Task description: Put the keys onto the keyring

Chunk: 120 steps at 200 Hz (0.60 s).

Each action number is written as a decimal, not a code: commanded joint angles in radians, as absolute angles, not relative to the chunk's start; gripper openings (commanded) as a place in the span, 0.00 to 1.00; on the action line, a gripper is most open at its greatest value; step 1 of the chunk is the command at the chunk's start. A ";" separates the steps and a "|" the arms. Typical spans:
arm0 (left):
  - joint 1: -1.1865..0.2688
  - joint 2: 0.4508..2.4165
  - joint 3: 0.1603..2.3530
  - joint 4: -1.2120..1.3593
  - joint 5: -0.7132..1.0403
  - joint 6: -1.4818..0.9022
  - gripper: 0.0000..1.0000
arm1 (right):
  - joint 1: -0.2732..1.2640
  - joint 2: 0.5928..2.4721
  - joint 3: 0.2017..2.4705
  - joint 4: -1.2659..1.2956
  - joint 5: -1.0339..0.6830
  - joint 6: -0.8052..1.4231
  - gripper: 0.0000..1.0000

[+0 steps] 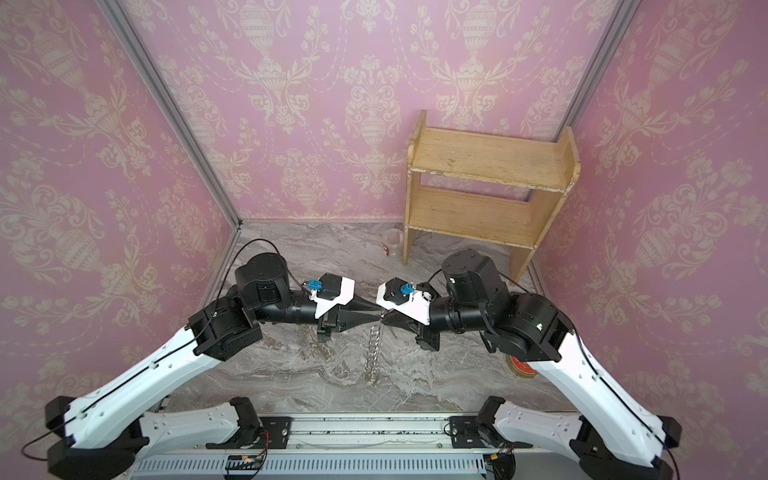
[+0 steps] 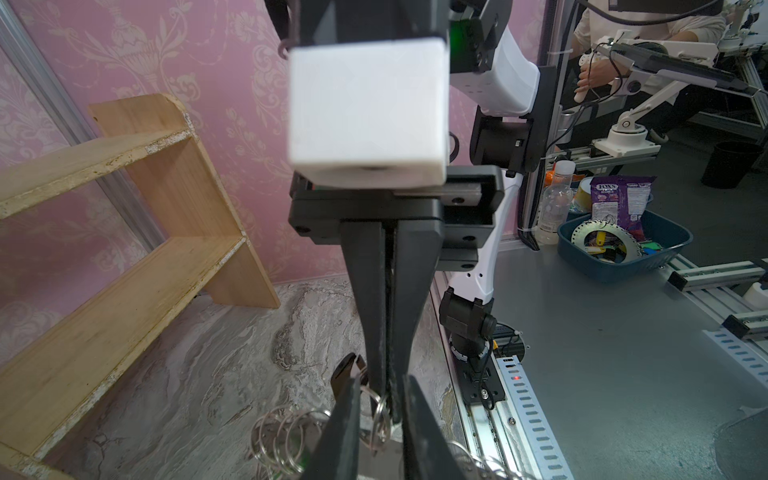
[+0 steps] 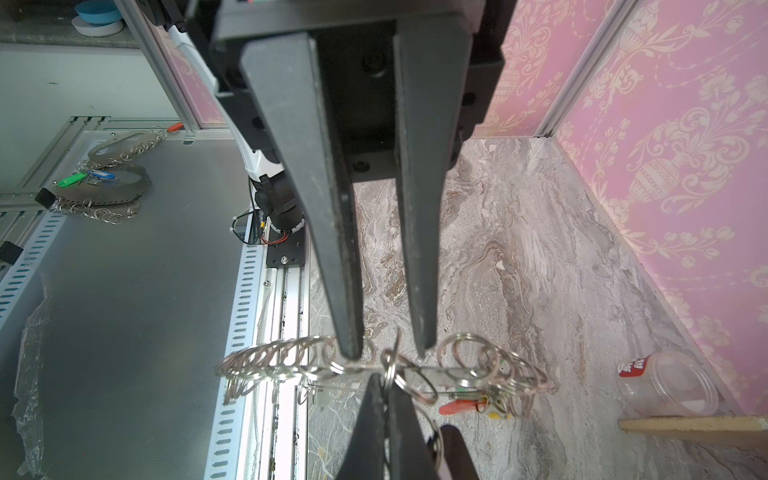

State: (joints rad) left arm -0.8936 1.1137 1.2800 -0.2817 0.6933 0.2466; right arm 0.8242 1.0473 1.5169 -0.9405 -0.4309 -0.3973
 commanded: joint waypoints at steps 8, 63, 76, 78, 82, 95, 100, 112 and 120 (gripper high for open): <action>-0.900 1.124 1.287 -0.310 0.698 0.255 0.22 | 0.818 1.037 1.541 -0.894 -0.448 -0.411 0.00; -0.906 1.128 1.291 -0.328 0.675 0.256 0.10 | 0.818 1.028 1.537 -0.890 -0.441 -0.412 0.00; -0.909 1.127 1.291 -0.332 0.667 0.260 0.05 | 0.818 1.026 1.536 -0.886 -0.440 -0.409 0.00; -0.910 1.128 1.290 -0.332 0.665 0.262 0.04 | 0.819 1.025 1.536 -0.885 -0.440 -0.409 0.00; -0.911 1.128 1.290 -0.333 0.661 0.261 0.02 | 0.818 1.024 1.536 -0.884 -0.439 -0.408 0.00; -0.914 1.127 1.290 -0.338 0.655 0.267 0.00 | 0.819 1.022 1.533 -0.882 -0.439 -0.405 0.00; -0.916 1.127 1.289 -0.339 0.654 0.267 0.00 | 0.818 1.021 1.532 -0.880 -0.440 -0.406 0.00; -0.919 1.129 1.292 -0.341 0.652 0.274 0.00 | 0.818 1.021 1.531 -0.878 -0.441 -0.403 0.00; -0.920 1.131 1.290 -0.341 0.653 0.276 0.00 | 0.819 1.022 1.529 -0.873 -0.441 -0.402 0.00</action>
